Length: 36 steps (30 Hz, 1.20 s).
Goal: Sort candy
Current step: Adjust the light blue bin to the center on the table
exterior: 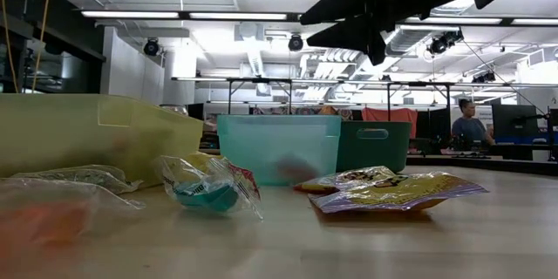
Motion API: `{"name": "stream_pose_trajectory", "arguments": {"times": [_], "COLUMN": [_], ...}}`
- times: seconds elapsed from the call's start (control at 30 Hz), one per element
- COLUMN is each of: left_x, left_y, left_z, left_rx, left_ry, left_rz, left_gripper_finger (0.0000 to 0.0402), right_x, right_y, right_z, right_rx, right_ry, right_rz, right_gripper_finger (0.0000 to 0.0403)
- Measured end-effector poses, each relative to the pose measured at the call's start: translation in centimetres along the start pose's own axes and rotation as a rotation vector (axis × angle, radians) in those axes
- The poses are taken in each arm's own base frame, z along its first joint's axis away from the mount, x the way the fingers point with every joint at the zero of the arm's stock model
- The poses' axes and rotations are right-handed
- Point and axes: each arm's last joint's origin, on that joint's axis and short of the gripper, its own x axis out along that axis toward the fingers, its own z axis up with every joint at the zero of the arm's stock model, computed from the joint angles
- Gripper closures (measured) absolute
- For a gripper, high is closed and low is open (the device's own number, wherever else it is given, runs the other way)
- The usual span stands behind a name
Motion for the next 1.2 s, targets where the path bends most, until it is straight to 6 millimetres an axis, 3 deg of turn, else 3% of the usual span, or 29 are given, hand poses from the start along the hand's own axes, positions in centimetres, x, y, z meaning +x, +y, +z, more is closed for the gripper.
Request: {"name": "stream_pose_trajectory", "arguments": {"times": [0.17,0.37,0.53,0.63,0.8,0.93,1.07,1.2], "left_x": [0.0,1.1,5.2,8.8,14.2,16.8,18.3,19.3], "left_y": [0.0,0.3,2.0,4.4,9.5,12.7,14.2,15.2], "left_z": [0.0,1.1,3.2,3.2,0.0,-4.2,-7.9,-10.0], "left_rx": [-0.025,-0.006,0.045,-0.017,-0.199,-0.354,-0.425,-0.52], "left_ry": [-0.006,0.03,0.239,0.409,0.655,0.809,0.882,0.884], "left_rz": [0.003,0.112,0.243,0.285,0.278,0.259,0.3,0.347], "left_gripper_finger": [0.0169,0.017,0.0171,0.0171,0.0191,0.0255,0.0375,0.039], "right_x": [-0.4,-3.0,-5.4,-6.6,-7.9,-8.1,-8.0,-8.0], "right_y": [0.2,0.5,0.3,0.2,0.0,0.0,-0.1,-0.1], "right_z": [0.8,3.7,5.8,6.6,7.5,7.6,7.5,7.4], "right_rx": [-0.025,-0.055,-0.025,-0.007,0.068,0.117,0.12,0.159], "right_ry": [-0.043,-0.148,-0.226,-0.259,-0.3,-0.301,-0.293,-0.284], "right_rz": [0.022,0.065,0.046,0.034,0.035,0.044,0.042,0.044], "right_gripper_finger": [0.018,0.0167,0.0167,0.0167,0.0167,0.0167,0.0167,0.0167]}}
